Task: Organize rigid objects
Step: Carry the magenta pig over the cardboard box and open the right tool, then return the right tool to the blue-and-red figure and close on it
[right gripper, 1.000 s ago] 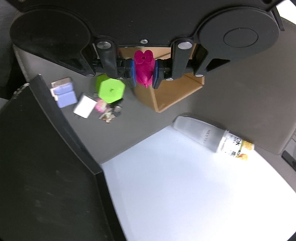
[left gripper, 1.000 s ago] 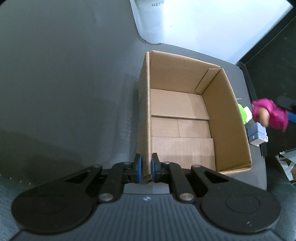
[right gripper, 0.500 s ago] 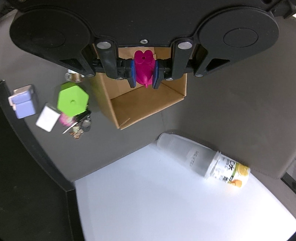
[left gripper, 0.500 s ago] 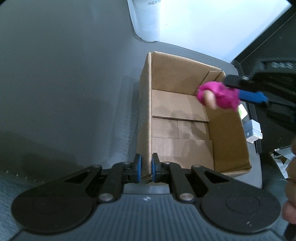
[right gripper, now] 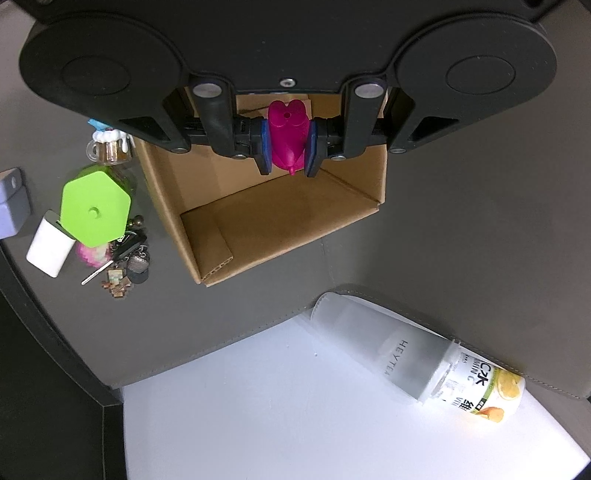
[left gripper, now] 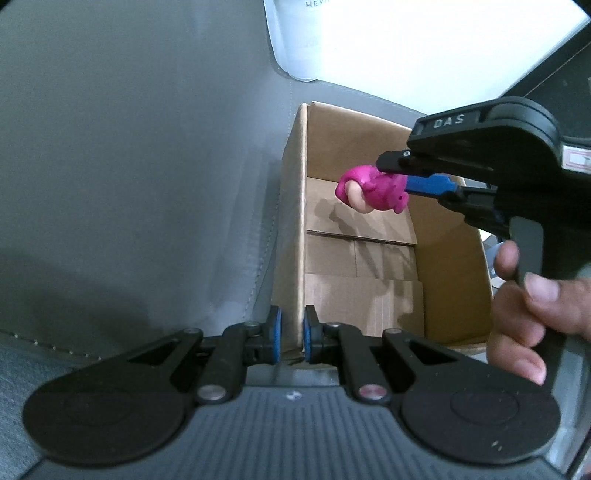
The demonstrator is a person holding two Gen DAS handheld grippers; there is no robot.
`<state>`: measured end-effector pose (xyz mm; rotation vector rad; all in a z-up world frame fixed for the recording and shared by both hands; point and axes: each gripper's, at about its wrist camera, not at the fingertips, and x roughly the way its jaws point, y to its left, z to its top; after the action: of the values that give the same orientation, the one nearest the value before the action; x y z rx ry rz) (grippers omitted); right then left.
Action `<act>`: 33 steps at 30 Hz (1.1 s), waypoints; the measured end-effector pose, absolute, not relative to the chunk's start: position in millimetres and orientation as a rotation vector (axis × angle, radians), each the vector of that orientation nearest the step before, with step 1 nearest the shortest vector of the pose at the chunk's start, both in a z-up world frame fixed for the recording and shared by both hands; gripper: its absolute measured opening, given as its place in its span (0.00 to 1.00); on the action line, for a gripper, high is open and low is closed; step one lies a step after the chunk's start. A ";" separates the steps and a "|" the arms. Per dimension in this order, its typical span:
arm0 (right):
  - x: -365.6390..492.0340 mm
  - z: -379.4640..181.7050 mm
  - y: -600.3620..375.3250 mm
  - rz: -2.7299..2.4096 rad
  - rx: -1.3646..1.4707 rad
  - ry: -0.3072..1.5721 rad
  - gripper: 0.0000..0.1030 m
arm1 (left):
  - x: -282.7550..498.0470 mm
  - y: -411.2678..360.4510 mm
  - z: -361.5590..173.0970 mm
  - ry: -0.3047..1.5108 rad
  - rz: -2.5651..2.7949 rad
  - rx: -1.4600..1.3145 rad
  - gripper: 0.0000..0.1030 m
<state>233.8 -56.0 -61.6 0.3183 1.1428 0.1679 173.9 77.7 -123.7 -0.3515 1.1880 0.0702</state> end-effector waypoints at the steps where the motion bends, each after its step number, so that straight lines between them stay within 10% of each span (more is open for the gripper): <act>1: 234.9 -62.9 -55.2 0.168 0.320 1.144 0.18 | 174.8 77.7 -123.8 1.189 0.071 -0.349 0.11; 20: 249.3 -102.2 -47.5 0.181 0.307 1.211 0.21 | 180.4 74.2 -117.0 1.221 0.097 -0.363 0.11; 33: 237.3 -55.0 -66.6 0.270 0.326 1.123 0.57 | 187.6 75.0 -102.0 1.200 0.097 -0.320 0.11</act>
<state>237.3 -66.6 -55.0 0.3265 1.1232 0.2697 187.6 75.0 -102.0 -0.3204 1.2000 0.0974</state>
